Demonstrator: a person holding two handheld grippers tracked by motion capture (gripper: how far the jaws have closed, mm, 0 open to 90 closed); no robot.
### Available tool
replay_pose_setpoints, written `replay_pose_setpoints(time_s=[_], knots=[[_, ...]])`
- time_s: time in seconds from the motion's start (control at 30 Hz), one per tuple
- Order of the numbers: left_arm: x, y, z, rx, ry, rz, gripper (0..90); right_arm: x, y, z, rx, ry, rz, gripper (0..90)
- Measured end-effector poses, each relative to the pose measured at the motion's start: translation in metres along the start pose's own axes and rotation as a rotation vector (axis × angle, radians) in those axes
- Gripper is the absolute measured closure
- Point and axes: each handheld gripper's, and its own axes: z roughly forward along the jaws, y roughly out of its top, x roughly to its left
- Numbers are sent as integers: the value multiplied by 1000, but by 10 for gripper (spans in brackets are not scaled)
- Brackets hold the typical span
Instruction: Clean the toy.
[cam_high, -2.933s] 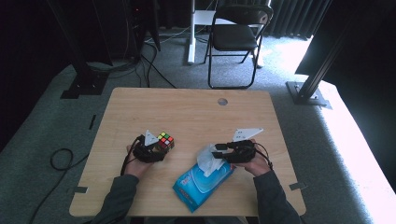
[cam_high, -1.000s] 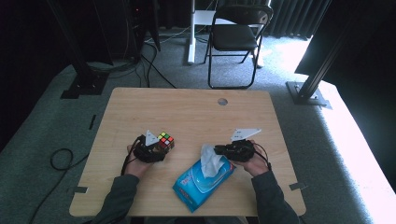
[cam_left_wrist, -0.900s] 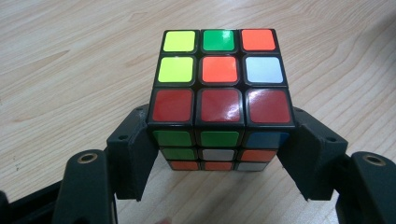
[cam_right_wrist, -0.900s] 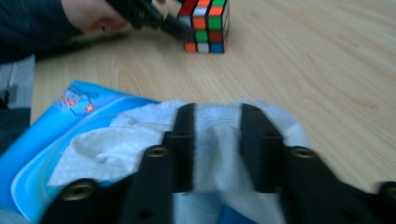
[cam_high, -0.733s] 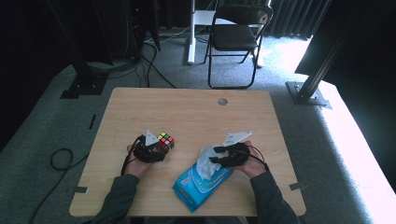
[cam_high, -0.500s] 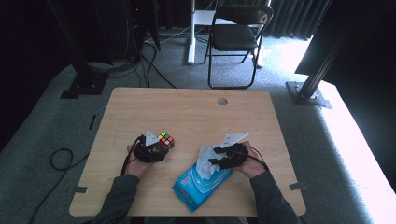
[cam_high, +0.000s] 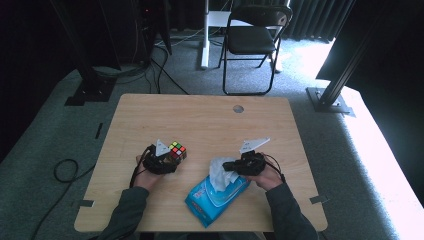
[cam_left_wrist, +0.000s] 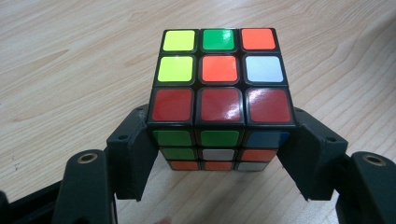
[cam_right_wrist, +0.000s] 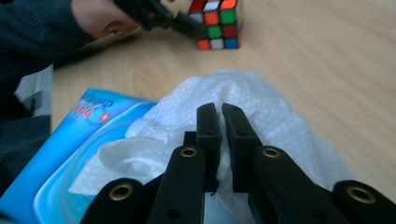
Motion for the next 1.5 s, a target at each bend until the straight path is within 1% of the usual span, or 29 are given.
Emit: replay_pose_setpoints(time_s=[0.03, 0.07, 0.13, 0.3, 0.43, 0.53, 0.6, 0.67, 0.83, 1.17, 1.27, 1.47, 1.5], knots=[[0, 0, 0, 0, 0, 0, 326, 0, 1, -1, -8, -14, 0, 868], [0, 0, 0, 0, 0, 0, 326, 0, 1, -1, -8, -14, 0, 868], [0, 0, 0, 1, -1, -1, 327, 0, 4, -2, -45, -44, 9, 869], [0, 0, 0, 1, -3, -7, 330, -2, 13, -5, -123, -94, 3, 871], [0, 0, 0, -7, -6, -16, 334, -6, 22, -6, -179, -124, 9, 871], [-1, 0, -1, -9, -2, -10, 339, -10, 26, -5, -205, -138, 11, 872], [-2, 0, -1, -8, -1, -7, 339, -12, 29, -4, -210, -137, 14, 871], [-2, 1, -1, -9, -2, -3, 340, -13, 33, -2, -206, -145, 1, 871], [-4, 2, -1, -11, -2, 11, 342, -16, 42, 3, -206, -143, -15, 871], [-9, 6, -1, -14, -23, 27, 345, -25, 57, 16, -220, -137, -10, 871], [-10, 7, -2, -19, -26, 28, 345, -27, 61, 22, -207, -144, -16, 871], [-12, 11, -4, -34, -54, 19, 345, -27, 70, 34, -181, -152, -39, 871], [-13, 12, -4, -34, -64, 15, 345, -27, 71, 36, -179, -153, -42, 871]])
